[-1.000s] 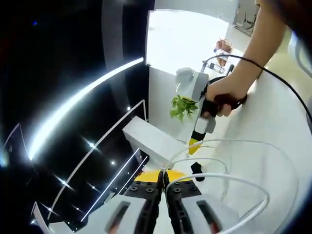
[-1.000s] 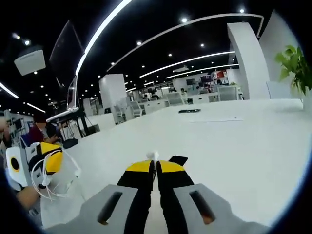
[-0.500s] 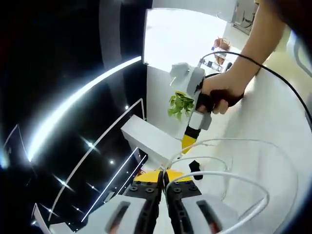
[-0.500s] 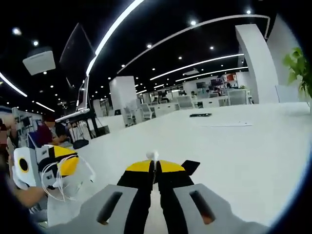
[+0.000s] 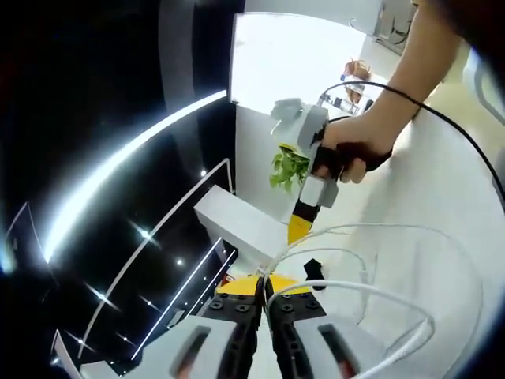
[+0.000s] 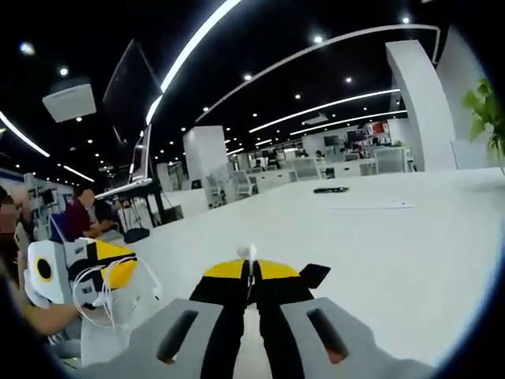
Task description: Peel open the Velcro strap on the desktop, arrange the wired earphones neatly onto it, and close the Velcro strap to secure them.
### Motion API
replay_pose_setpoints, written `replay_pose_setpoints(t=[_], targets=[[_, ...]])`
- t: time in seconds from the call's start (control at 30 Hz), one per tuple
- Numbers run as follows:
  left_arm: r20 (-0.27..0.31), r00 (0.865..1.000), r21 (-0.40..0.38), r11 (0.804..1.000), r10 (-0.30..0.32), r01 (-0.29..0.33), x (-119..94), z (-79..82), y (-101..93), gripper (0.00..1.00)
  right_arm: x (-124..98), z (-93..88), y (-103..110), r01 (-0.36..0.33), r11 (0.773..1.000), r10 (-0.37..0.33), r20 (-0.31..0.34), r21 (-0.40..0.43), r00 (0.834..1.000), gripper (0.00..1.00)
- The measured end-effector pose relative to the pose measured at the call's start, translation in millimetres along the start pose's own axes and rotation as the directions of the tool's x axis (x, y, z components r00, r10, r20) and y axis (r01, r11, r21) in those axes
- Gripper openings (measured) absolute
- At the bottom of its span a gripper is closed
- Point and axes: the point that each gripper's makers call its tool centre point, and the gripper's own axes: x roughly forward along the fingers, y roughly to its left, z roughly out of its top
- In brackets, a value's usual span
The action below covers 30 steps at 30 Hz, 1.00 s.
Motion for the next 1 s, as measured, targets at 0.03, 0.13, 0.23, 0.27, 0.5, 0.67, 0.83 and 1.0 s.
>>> replay_pose_setpoints(t=[0.03,0.13,0.23,0.27,0.5,0.67,0.83,1.0], targets=[[0.0,1.0,0.0,1.0,0.0,0.0,0,-0.1,0.0,0.06,0,0.2,0,0.002,1.0,-0.002,0.0,-0.001,1.0,0.06],[0.0,1.0,0.002,1.0,-0.003,0.003,0,0.0,-0.6,0.06,-1,2.9,3,-0.005,1.0,0.004,0.007,0.011,1.0,0.06],[-0.001,1.0,0.007,1.0,-0.006,0.006,0,0.0,-1.6,0.06,-3,6.3,11,-0.032,0.999,0.031,0.026,0.041,0.999,0.06],[-0.001,1.0,0.007,1.0,-0.007,0.007,0,0.0,-1.8,0.06,-5,6.1,17,-0.05,0.997,0.048,0.03,0.053,0.998,0.06],[-0.001,1.0,0.011,1.0,-0.011,0.011,0,0.1,-2.7,0.06,-8,8.6,49,-0.129,0.988,0.126,0.029,0.084,0.992,0.06],[-0.002,1.0,0.008,1.0,-0.012,0.012,0,0.0,-2.9,0.06,-11,13.1,74,-0.185,0.977,0.182,0.037,0.103,0.983,0.06],[-0.002,1.0,0.01,1.0,-0.009,0.009,0,0.4,-2.7,0.06,-11,19.8,89,-0.197,0.978,0.196,0.029,0.067,0.98,0.06],[-0.003,1.0,0.004,1.0,-0.002,0.002,0,0.2,-1.1,0.06,-7,9.3,88,-0.159,0.987,0.16,-0.052,0.027,0.986,0.06]])
